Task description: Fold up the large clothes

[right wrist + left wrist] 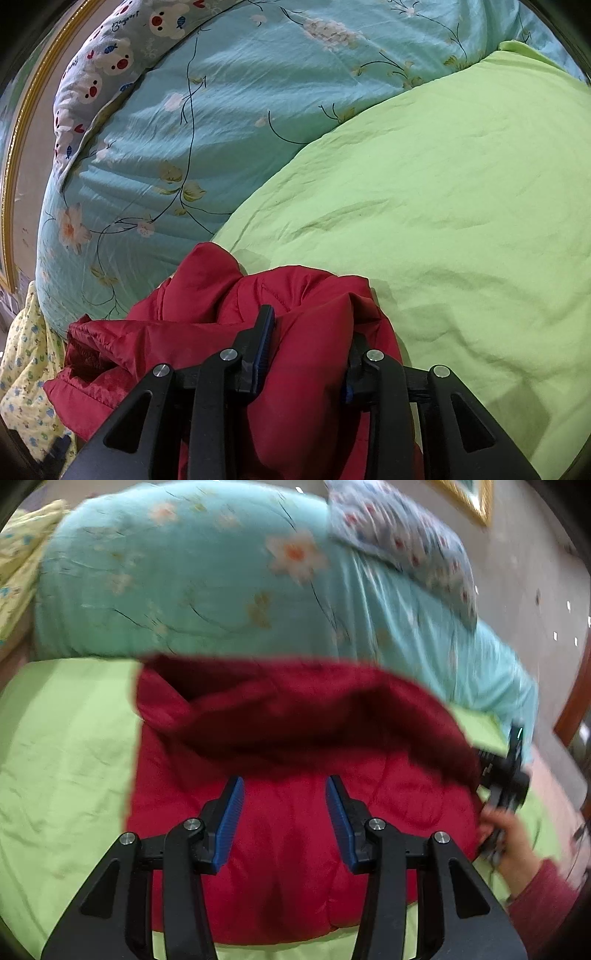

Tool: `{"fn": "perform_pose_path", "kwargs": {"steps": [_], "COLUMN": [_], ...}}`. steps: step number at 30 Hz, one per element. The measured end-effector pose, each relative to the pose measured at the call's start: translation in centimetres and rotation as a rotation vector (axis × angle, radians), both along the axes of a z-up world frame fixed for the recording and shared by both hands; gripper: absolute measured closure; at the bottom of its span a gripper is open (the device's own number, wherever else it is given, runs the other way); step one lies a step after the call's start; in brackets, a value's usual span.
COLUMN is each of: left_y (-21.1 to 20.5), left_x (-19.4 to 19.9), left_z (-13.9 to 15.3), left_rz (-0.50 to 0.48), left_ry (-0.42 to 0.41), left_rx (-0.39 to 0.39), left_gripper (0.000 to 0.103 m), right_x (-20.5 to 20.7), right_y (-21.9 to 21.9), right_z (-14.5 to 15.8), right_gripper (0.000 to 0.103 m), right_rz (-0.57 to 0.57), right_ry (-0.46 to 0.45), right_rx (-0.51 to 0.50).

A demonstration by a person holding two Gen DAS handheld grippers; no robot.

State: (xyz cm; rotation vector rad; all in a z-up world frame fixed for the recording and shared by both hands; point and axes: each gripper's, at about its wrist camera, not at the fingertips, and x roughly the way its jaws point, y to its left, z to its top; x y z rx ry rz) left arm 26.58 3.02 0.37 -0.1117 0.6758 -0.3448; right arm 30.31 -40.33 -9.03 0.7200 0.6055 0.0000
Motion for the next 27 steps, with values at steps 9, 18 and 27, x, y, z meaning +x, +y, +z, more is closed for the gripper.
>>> {"fn": "perform_pose_path", "kwargs": {"steps": [9, 18, 27], "left_y": [-2.7, -3.7, -2.9], "left_x": [5.6, 6.6, 8.2], "left_z": [-4.3, -4.6, -4.0], "left_rz": [0.092, 0.126, 0.134], "left_ry": [0.082, 0.079, 0.103], "left_rx": [0.095, 0.127, 0.149], "left_gripper": [0.058, 0.058, 0.056], "right_x": [-2.4, -6.2, 0.9], "right_y": [-0.1, 6.4, 9.8], "right_z": [3.6, 8.9, 3.7], "right_gripper": [0.048, 0.025, 0.024], "right_rz": [0.017, 0.220, 0.362], "right_ry": [0.018, -0.078, 0.162], "right_rx": [-0.009, -0.319, -0.470]}}
